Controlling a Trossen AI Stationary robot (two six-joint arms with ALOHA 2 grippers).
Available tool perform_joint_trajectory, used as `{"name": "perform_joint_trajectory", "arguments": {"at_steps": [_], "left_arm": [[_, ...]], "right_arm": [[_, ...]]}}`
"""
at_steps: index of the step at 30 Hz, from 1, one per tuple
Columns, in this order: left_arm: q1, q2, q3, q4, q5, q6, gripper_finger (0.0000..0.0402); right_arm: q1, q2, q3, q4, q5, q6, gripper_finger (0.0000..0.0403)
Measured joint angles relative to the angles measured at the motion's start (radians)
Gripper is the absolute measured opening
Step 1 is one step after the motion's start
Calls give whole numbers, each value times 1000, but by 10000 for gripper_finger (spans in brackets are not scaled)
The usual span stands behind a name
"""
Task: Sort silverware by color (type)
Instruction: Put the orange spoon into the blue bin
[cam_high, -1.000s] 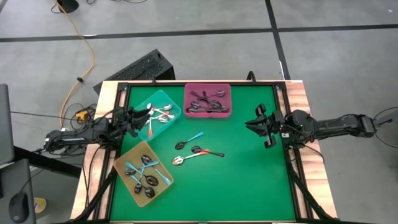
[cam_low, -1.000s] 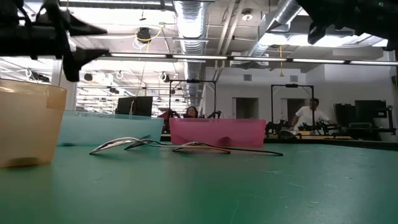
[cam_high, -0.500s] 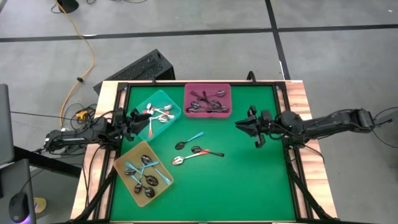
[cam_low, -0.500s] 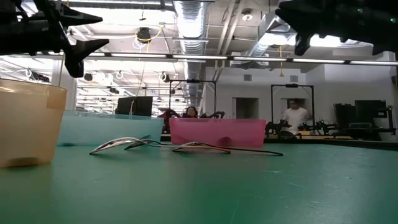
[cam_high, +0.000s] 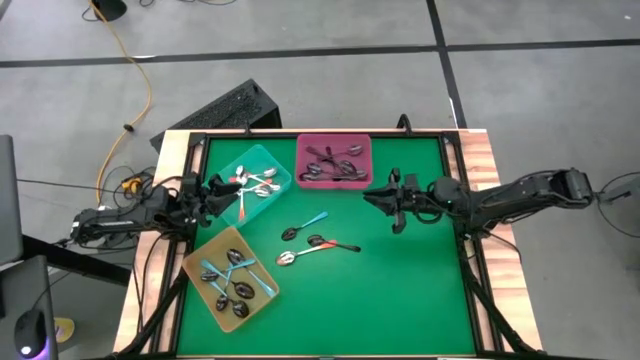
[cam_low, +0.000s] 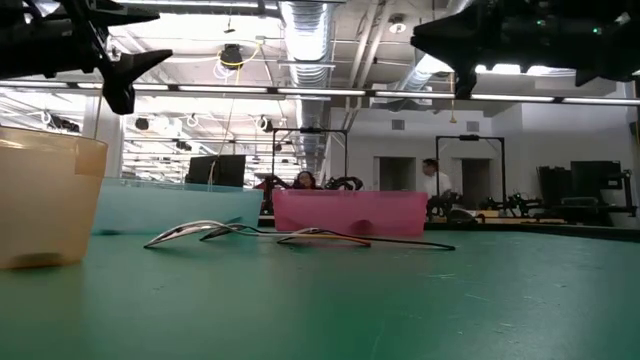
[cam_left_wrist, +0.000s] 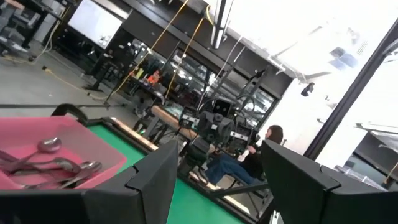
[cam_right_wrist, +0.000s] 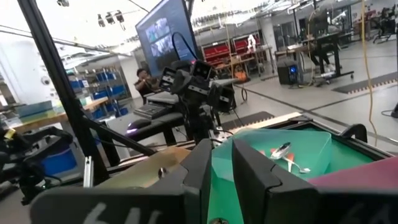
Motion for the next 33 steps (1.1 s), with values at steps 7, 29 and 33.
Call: {"name": "perform_joint_trajectory", "arguments": {"at_steps": [7,29,33], "left_arm": [[0,3,42,-93,-7,-18,219],[0,3,170,-98,-37,-53,219],[0,3,198,-134,-36,-52,219]], "right_arm": [[0,64,48,-36,0,-1,84],[-41,59,261,-189,-6,-38,84],[-41,59,297,-204,-6,-105,84]]}}
